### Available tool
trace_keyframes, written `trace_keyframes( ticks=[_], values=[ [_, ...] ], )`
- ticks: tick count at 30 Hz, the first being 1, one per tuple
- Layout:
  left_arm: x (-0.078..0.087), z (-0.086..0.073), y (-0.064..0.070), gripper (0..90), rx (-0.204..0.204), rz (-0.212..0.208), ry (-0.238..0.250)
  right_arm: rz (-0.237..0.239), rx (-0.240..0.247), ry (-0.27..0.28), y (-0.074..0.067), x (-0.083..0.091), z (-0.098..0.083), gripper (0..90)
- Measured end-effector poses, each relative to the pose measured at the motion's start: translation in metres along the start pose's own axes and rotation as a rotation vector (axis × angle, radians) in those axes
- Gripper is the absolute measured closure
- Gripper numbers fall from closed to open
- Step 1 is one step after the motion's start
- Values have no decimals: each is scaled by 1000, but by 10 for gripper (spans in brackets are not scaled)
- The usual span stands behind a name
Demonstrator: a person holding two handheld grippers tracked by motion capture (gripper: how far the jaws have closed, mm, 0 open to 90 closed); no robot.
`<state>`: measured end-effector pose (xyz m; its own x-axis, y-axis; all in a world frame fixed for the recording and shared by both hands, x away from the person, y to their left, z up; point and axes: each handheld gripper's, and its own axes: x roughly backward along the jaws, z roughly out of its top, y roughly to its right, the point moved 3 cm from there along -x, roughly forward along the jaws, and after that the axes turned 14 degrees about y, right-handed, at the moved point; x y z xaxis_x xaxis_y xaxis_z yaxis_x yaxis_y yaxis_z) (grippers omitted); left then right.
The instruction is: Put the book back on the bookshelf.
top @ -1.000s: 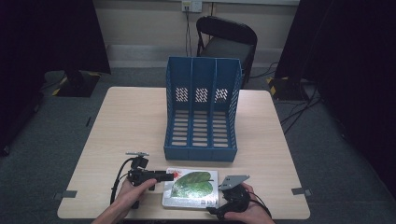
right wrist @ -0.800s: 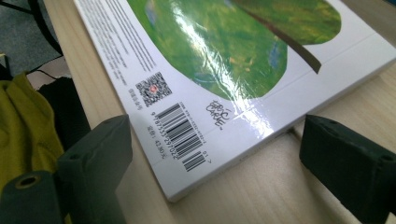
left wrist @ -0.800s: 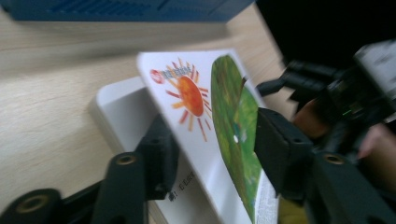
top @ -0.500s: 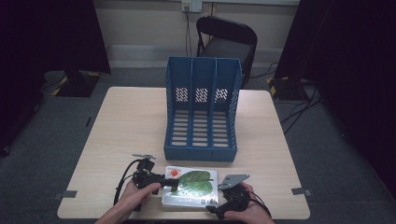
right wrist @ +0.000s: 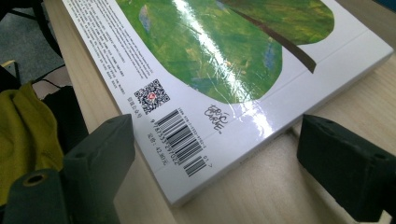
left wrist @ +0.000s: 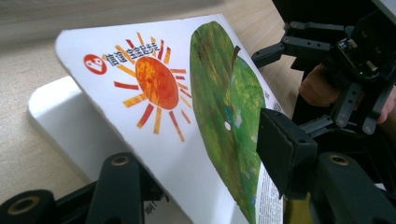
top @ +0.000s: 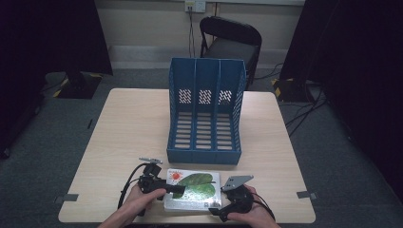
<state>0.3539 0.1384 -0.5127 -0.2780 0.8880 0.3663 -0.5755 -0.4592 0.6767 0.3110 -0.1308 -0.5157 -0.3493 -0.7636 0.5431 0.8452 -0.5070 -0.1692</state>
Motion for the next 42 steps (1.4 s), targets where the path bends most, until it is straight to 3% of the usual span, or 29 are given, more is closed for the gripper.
trace_keyframes(
  ticks=[10,16,25,27,30,42],
  values=[
    [-3,0,2,497,-36,1,-10,17,4,8,0,-3,2,117],
    [-4,0,2,494,-38,-1,-9,30,15,50,-1,-1,6,169],
    [-9,-1,4,487,-52,-9,8,36,23,54,0,-2,6,167],
    [-9,-1,4,491,-63,-10,6,38,17,56,0,-2,6,165],
    [-9,0,6,533,-123,3,-18,33,23,55,0,-3,7,165],
    [-9,-2,7,636,-171,-7,-40,55,10,43,1,0,7,185]
  ],
)
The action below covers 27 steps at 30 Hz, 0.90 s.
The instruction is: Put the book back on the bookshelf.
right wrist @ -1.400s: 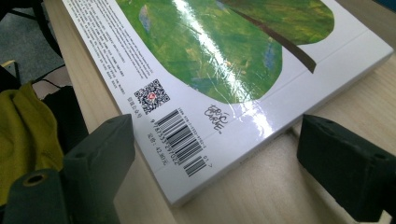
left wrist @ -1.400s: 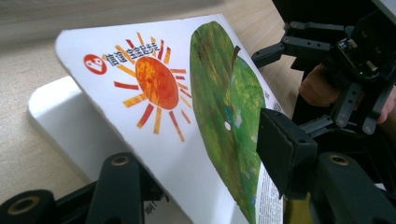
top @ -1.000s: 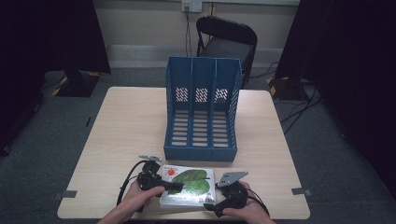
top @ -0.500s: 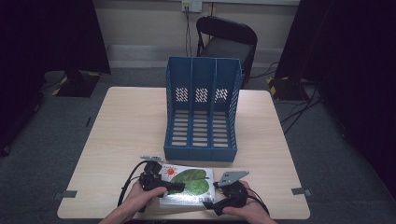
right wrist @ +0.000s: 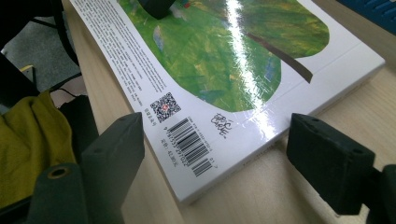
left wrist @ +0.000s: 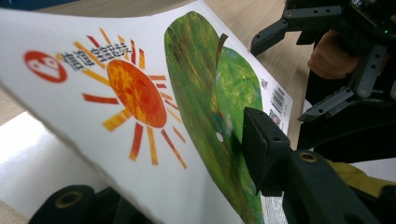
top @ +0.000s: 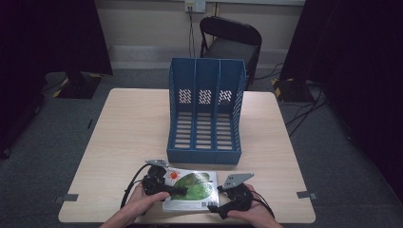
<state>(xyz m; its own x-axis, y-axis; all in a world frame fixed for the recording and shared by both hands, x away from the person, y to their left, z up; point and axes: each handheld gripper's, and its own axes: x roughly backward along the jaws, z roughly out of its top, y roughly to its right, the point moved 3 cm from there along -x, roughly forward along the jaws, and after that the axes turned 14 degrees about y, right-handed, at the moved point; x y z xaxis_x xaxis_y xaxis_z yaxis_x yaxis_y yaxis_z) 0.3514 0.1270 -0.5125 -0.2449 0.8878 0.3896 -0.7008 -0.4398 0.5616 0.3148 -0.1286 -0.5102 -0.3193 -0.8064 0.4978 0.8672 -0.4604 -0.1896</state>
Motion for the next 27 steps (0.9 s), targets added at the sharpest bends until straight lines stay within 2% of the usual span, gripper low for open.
trace_keyframes(
  ticks=[6,19,21,24,27],
  values=[
    [1,1,3,641,-39,3,4,-7,2,16,2,5,2,189],
    [1,3,8,642,-91,12,7,-69,-71,69,18,14,7,188],
    [1,3,9,641,-99,17,9,-62,-79,72,19,16,8,241],
    [2,4,11,641,-122,19,9,-69,-83,78,21,16,9,234],
    [2,4,15,641,-165,28,11,-82,-92,88,24,18,12,226]
  ],
)
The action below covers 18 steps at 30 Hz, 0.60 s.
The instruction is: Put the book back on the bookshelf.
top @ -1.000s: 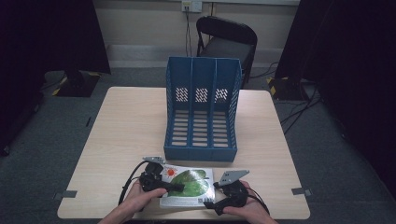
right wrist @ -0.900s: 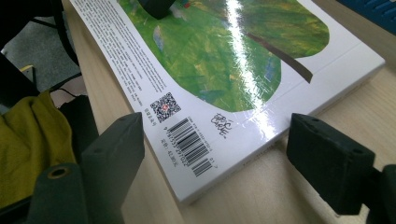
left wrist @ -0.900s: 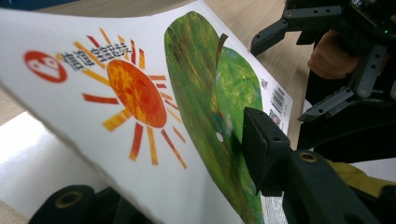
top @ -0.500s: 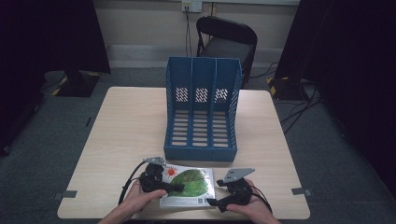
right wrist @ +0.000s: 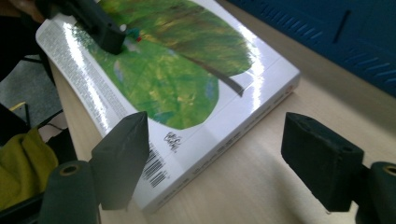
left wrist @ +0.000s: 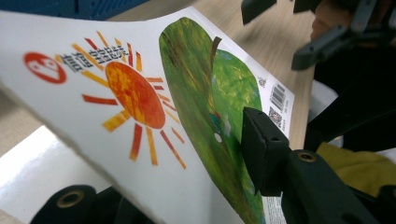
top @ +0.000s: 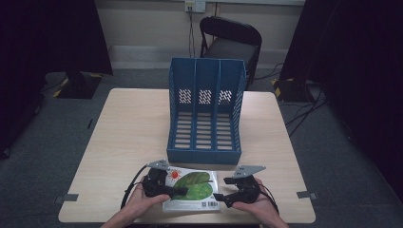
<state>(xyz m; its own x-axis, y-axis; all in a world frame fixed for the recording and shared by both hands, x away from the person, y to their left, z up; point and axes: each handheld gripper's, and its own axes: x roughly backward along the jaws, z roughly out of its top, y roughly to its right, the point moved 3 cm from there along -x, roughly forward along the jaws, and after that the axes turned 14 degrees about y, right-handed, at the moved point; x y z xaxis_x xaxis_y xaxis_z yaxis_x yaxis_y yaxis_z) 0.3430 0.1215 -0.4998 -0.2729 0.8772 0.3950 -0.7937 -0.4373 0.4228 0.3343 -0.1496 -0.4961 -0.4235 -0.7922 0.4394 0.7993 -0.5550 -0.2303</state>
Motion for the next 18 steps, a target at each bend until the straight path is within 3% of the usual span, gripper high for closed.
trace_keyframes(
  ticks=[10,12,18],
  values=[
    [2,3,8,643,-98,-2,19,-15,-30,27,9,1,6,205],
    [3,4,12,644,-133,-6,24,-17,-33,32,11,-1,8,201],
    [5,5,17,656,-179,-18,45,-19,-41,37,16,-13,15,197]
  ],
)
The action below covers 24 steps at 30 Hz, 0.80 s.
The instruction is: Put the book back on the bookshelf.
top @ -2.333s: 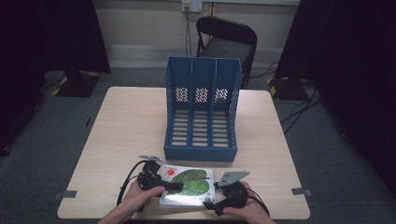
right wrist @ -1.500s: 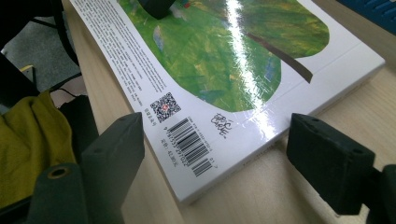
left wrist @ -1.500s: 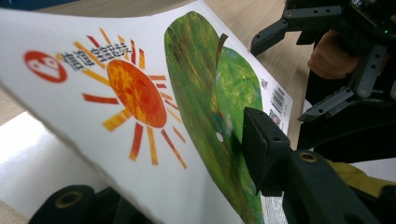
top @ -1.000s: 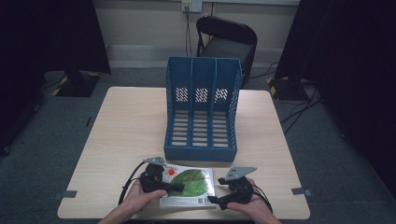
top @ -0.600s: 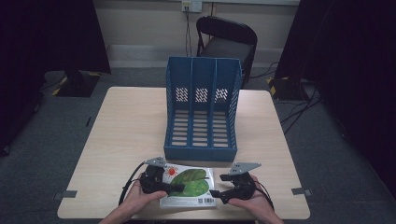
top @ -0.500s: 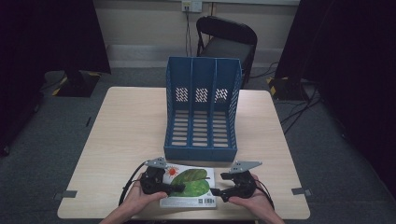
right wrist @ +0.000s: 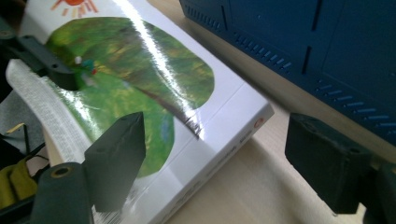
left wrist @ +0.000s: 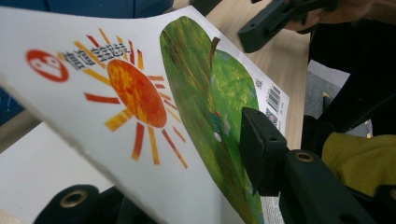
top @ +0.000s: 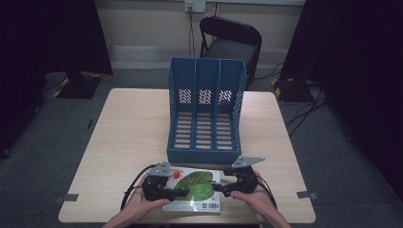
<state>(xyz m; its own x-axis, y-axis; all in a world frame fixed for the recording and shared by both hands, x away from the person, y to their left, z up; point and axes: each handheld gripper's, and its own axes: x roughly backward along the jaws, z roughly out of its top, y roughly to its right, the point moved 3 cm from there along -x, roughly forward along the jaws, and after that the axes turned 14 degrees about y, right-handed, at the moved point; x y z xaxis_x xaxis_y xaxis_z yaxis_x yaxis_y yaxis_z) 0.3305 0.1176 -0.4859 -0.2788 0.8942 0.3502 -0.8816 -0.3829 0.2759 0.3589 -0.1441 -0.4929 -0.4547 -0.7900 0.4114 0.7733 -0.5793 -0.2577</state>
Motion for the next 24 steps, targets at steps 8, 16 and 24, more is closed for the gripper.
trace_keyframes(
  ticks=[8,16,24],
  values=[
    [2,2,5,672,-53,-17,21,25,-14,2,1,-5,-3,186],
    [2,1,5,679,-68,-33,27,88,-17,-19,-4,-9,-6,211],
    [2,0,5,708,-74,-43,10,95,2,35,-5,-1,2,352]
  ],
)
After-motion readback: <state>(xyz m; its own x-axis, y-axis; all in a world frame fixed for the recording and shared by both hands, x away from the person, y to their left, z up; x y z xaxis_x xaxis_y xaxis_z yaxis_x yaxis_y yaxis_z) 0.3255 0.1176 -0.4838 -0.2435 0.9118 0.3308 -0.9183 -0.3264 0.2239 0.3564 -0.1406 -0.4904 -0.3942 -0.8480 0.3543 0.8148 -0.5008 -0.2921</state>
